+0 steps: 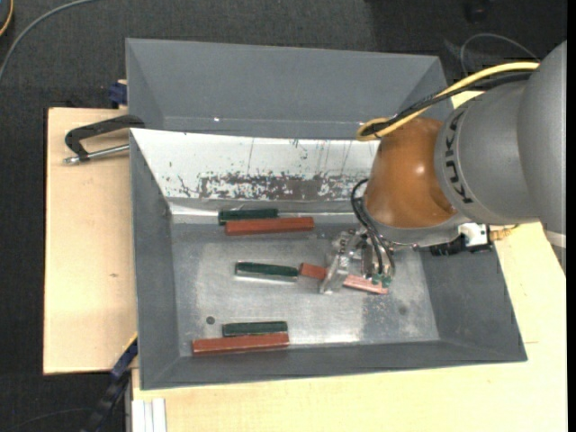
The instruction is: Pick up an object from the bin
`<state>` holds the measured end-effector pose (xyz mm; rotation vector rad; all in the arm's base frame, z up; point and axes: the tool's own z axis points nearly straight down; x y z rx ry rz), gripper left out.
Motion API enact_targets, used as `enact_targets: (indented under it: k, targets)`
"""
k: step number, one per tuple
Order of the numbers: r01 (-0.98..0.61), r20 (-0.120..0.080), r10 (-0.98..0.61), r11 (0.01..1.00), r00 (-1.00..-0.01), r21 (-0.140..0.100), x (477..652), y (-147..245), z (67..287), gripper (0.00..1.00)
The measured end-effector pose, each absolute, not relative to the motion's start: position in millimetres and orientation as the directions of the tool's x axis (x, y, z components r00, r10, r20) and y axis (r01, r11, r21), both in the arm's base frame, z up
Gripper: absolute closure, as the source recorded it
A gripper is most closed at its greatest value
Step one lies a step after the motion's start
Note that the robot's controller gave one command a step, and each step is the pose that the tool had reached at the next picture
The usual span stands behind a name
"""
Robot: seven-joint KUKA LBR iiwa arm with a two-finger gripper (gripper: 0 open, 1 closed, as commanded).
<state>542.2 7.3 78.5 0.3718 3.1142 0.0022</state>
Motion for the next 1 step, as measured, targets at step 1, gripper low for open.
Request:
enact_targets:
  k: [1]
  targets:
    - [0.234, -0.014, 0.234, 0.972, -0.972, 0.004, 545.3, 7.8, 171.4, 1.0]
